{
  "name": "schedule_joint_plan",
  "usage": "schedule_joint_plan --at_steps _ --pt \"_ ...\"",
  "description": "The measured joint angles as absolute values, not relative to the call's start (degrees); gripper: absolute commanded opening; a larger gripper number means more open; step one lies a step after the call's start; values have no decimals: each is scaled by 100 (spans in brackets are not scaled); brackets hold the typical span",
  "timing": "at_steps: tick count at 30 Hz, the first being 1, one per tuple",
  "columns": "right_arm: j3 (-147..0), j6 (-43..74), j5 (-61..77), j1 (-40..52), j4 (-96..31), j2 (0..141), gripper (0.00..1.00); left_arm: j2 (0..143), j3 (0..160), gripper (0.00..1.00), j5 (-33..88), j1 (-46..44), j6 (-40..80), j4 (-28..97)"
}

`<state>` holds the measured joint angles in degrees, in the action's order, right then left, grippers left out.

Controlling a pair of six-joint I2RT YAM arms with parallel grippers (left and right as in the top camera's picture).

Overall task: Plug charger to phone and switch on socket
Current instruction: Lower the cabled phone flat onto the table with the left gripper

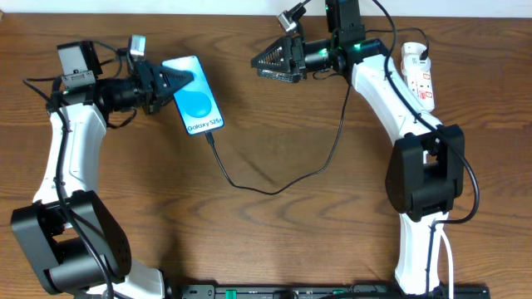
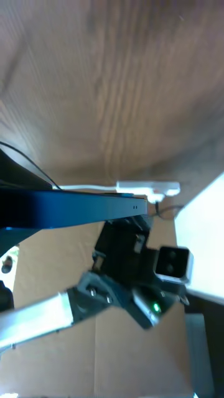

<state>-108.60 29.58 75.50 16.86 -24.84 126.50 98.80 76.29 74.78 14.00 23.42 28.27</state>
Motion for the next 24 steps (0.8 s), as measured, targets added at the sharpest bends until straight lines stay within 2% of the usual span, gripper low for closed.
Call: schedule_joint_plan --at_steps 3,8,12,16,24 --pt "-10879 2731 7190 1741 -3017 12637 88 9920 7629 7 7269 1275 1955 3120" --pt "-10895 2001 5955 1809 -4657 12322 87 10136 7627 7 6840 768 1573 3238" --pt "-10895 1461 4792 1820 -5601 11662 82 10464 7627 7 6528 338 1378 3247" --pt "-10908 1153 3850 1824 -6007 10899 80 10847 7629 7 6326 126 1232 3221" --pt "-10947 976 2799 1824 -6517 10224 84 11264 7627 7 5638 134 1153 3192"
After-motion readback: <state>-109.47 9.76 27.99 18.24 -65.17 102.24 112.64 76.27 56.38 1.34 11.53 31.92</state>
